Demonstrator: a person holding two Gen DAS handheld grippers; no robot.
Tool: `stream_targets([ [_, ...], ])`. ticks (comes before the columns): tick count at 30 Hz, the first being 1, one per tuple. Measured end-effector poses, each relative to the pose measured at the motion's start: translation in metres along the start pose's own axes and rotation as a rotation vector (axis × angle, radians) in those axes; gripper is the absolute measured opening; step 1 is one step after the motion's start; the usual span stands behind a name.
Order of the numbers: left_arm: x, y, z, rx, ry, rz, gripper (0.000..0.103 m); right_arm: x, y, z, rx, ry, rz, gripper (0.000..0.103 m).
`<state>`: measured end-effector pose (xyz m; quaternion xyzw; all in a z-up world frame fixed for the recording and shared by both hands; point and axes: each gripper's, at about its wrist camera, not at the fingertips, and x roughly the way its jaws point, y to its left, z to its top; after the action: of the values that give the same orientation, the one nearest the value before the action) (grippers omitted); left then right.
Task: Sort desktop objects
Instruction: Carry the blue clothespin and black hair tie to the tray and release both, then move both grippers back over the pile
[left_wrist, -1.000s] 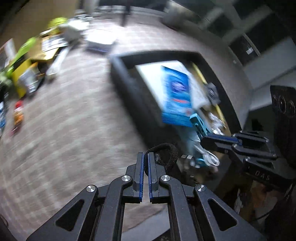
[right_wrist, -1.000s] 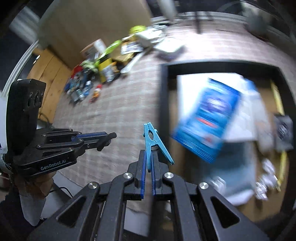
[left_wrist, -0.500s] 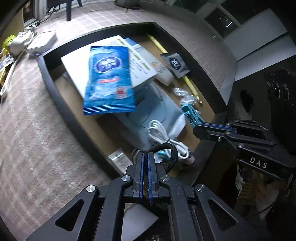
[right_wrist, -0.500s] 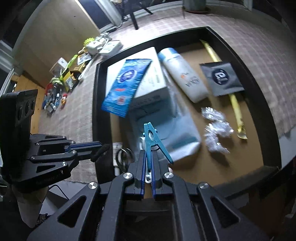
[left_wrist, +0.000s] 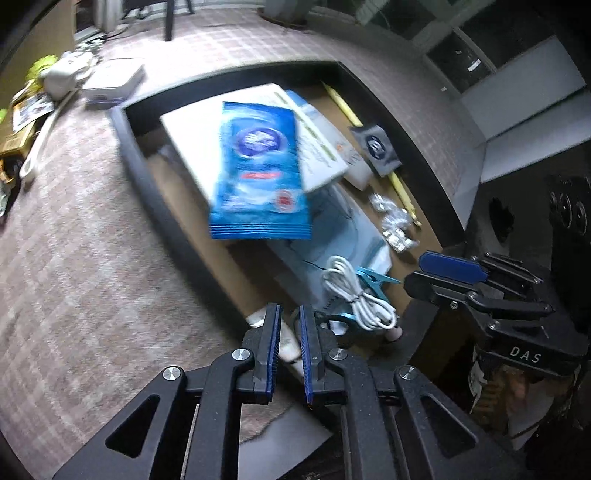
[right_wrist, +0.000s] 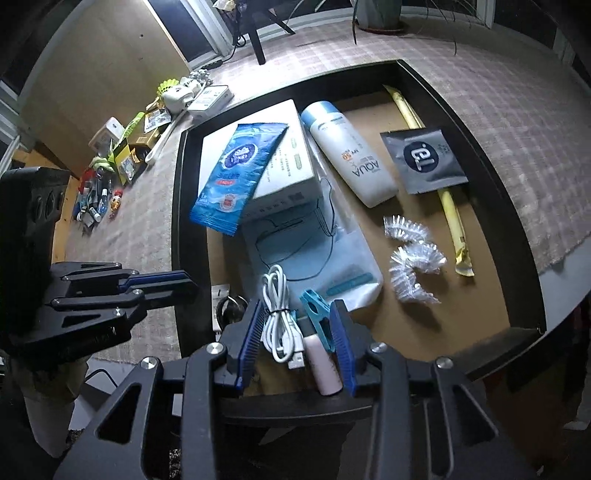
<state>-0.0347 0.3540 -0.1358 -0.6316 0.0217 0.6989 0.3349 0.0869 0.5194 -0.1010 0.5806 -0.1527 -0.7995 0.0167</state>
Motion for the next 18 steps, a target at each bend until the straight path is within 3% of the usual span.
stream_targets([
  [10, -0.044, 0.1, -0.006, -0.198, -0.074, 0.087, 0.009, 0.013, 0.054, 0.029, -0.099, 0.001, 0.037, 0.037],
  [18, -0.093, 0.227, -0.029, -0.442, -0.143, 0.203, 0.013, 0.037, 0.128, 0.061, -0.209, 0.005, 0.077, 0.041],
])
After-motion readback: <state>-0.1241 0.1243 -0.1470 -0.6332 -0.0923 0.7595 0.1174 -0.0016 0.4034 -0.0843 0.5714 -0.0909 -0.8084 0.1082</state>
